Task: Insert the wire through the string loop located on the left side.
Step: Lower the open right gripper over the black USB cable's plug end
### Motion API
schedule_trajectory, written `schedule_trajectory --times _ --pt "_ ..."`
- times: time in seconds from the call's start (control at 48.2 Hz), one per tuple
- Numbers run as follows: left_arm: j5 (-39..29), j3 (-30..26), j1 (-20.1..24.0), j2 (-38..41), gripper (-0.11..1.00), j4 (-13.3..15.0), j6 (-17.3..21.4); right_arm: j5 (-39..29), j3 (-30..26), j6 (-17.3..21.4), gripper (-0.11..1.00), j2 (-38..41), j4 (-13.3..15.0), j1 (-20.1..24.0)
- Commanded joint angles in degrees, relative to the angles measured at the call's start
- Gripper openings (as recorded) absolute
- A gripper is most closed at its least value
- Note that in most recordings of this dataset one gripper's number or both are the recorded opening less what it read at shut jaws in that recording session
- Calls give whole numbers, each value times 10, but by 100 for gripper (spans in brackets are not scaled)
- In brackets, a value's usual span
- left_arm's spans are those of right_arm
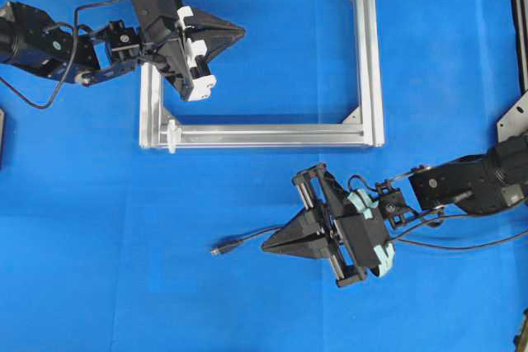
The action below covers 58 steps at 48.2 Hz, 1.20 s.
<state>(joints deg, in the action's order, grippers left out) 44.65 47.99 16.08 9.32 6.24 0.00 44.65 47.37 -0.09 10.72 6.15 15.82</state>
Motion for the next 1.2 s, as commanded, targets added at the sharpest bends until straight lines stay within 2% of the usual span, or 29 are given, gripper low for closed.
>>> schedule_trajectory --times 0.0,0.291,0.643,0.685,0.747,0.809,0.913,0.996,1.038,1.1,1.183 --pt "-11 -10 -4 -21 0 -9 -4 4 -8 5 1 -33 -2 -1" --pt "-11 -11 -4 -21 0 -11 -4 -47 -16 10 -2 -36 -6 -1" --pt "-11 -9 -2 -22 0 -11 -2 -55 -15 37 0 -35 -7 -4" --pt "-11 -10 -2 -22 0 -11 -2 -54 -15 41 4 -36 -9 -4" --pt "-11 -10 -2 -22 0 -11 -2 -55 -17 46 17 -35 -15 -4" --pt "-11 -9 -2 -22 0 -11 -2 -55 -16 47 33 -35 -23 -4" --pt "-12 -9 -2 -22 0 -11 -2 -53 -15 46 66 -35 -35 -4" --pt "-12 -8 -2 -22 0 -11 -2 -53 -16 46 88 -35 -38 -4" --pt "-13 -8 -2 -22 0 -11 -2 -53 -17 45 90 -33 -39 -4" --pt "-13 -8 -2 -22 0 -11 -2 -53 -18 46 86 -32 -40 -4" --pt "-13 -8 -2 -22 0 -11 -3 -52 -22 45 87 -25 -45 -6"
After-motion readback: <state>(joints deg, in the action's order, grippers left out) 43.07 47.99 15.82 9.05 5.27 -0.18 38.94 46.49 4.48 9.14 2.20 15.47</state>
